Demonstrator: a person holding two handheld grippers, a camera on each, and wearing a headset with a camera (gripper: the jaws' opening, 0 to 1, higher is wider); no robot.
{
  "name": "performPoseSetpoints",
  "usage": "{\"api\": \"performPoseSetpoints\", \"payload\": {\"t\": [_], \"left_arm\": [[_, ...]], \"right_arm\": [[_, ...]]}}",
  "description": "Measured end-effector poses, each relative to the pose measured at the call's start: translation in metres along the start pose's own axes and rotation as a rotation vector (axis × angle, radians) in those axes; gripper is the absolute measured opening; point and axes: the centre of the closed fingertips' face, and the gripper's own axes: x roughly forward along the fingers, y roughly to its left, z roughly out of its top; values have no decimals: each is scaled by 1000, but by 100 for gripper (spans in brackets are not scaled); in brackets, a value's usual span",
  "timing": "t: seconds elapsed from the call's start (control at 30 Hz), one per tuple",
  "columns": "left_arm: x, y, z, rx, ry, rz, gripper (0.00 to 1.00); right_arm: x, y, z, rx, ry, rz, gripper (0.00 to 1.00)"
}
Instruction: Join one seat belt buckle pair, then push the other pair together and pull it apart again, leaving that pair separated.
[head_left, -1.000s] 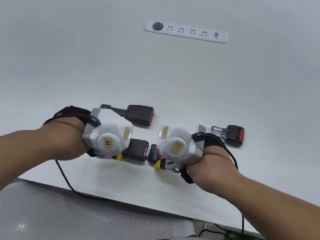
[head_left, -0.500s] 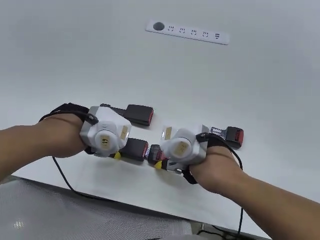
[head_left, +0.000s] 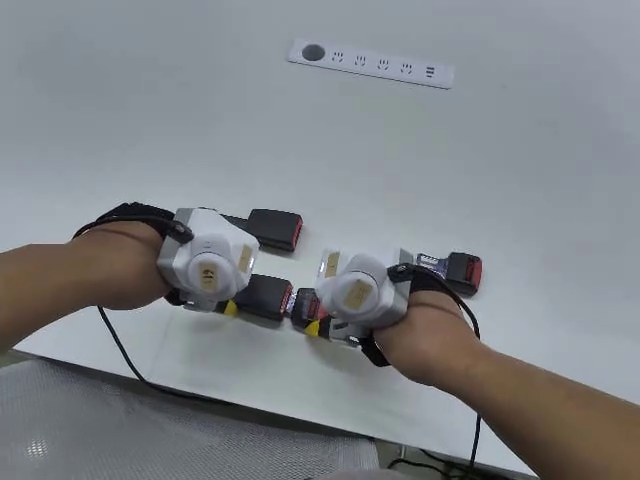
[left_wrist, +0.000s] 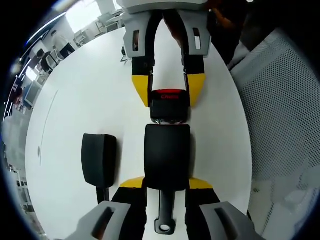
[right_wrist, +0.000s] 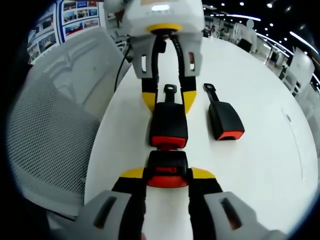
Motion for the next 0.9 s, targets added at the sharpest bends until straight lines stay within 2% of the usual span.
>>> {"api": "performPoseSetpoints", "payload": {"t": [0.07, 0.17, 0.27, 0.37, 0.5, 0.63, 0.7, 0.8, 0.83, 0.9], "left_arm": [[1, 0, 0, 14, 20, -4, 29], [0, 0, 0, 25, 27, -1, 30], [0, 1, -1, -11, 36, 5, 31], [0, 1, -1, -14, 45, 10, 31], [-7, 1, 0, -4, 50, 30, 31], [-25, 4, 11, -35, 12, 51, 32], [-31, 7, 13, -32, 11, 62, 32], [-40, 15, 17, -32, 3, 81, 31], [-42, 19, 21, -51, -13, 88, 30], [-45, 23, 23, -56, -14, 95, 30]], "right_arm": [[0, -1, 1, 3, 0, 2, 31], [1, -2, 1, 14, -1, 3, 32], [1, -4, 2, 31, -5, 12, 33], [0, -4, 3, 1, 2, 3, 33], [-4, -4, 7, 12, -2, 7, 33], [-19, -4, 21, 12, -34, -2, 31], [-24, -5, 26, 10, -47, -10, 31], [-31, -7, 29, 5, -52, -15, 31], [-33, -7, 29, 8, -53, -14, 31], [-36, -10, 28, -7, -49, -24, 31]]}}
